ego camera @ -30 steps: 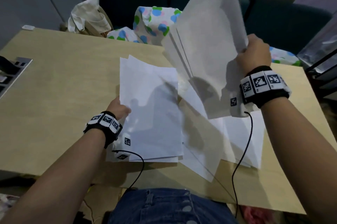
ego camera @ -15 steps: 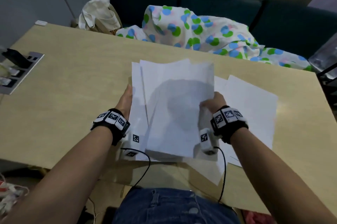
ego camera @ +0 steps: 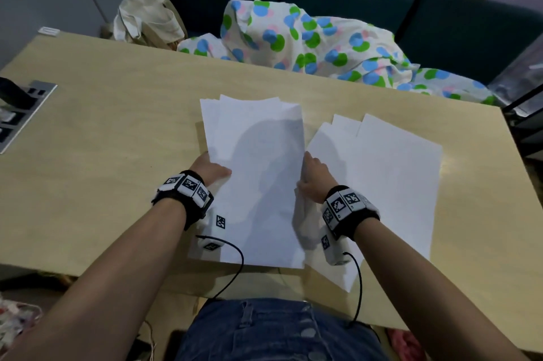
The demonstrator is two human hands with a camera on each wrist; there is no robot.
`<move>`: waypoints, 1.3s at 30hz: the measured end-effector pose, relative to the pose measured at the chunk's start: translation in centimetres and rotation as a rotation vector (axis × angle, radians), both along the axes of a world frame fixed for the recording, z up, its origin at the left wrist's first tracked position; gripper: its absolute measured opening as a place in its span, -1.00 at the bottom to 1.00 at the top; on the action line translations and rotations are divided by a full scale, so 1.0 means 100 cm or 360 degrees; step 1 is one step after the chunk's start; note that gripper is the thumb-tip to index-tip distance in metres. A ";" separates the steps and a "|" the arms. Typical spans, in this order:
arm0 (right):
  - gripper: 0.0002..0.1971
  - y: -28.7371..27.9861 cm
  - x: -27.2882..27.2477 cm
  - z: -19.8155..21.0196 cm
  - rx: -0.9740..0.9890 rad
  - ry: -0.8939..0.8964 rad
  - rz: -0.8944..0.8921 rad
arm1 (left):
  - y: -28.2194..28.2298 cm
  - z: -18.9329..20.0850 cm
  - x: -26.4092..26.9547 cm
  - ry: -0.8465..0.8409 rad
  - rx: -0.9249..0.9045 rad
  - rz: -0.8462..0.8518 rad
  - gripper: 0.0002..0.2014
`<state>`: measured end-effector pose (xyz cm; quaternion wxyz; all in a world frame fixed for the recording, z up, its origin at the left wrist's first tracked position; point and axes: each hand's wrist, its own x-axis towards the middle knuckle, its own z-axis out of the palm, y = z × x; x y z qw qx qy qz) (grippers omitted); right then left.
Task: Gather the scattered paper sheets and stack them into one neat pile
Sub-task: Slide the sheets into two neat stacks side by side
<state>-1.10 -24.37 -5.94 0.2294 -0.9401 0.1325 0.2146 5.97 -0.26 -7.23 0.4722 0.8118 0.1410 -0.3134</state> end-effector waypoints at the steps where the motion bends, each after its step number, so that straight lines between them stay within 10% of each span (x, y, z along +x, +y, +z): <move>1: -0.41 -0.002 -0.002 0.002 -0.0037 -0.0005 -0.0007 | 0.000 -0.003 0.002 -0.0019 0.0061 -0.0046 -0.42; 7: -0.37 -0.058 -0.012 0.018 -0.0363 -0.0003 -0.0754 | 0.003 -0.011 0.009 -0.0022 0.0232 -0.0102 -0.27; 11: 0.00 -0.108 -0.037 0.025 -0.0281 0.0164 -0.1428 | 0.001 -0.012 0.010 -0.0035 0.0298 -0.0105 -0.29; 17: 0.15 -0.112 -0.047 0.026 -0.0205 0.0266 -0.1607 | 0.001 -0.013 0.014 -0.0030 0.0324 -0.0165 -0.28; 25: -0.82 -0.096 -0.033 0.030 0.0083 0.0206 -0.1436 | 0.002 -0.015 0.015 -0.0026 0.0317 -0.0190 -0.31; 30: -0.79 -0.127 -0.030 0.043 -0.0243 -0.0056 -0.1500 | 0.001 -0.019 0.014 -0.0052 0.0312 -0.0159 -0.34; 39: 0.16 -0.141 -0.063 0.026 -0.0248 0.0265 -0.1647 | 0.003 -0.017 0.011 -0.0003 0.0325 -0.0118 -0.22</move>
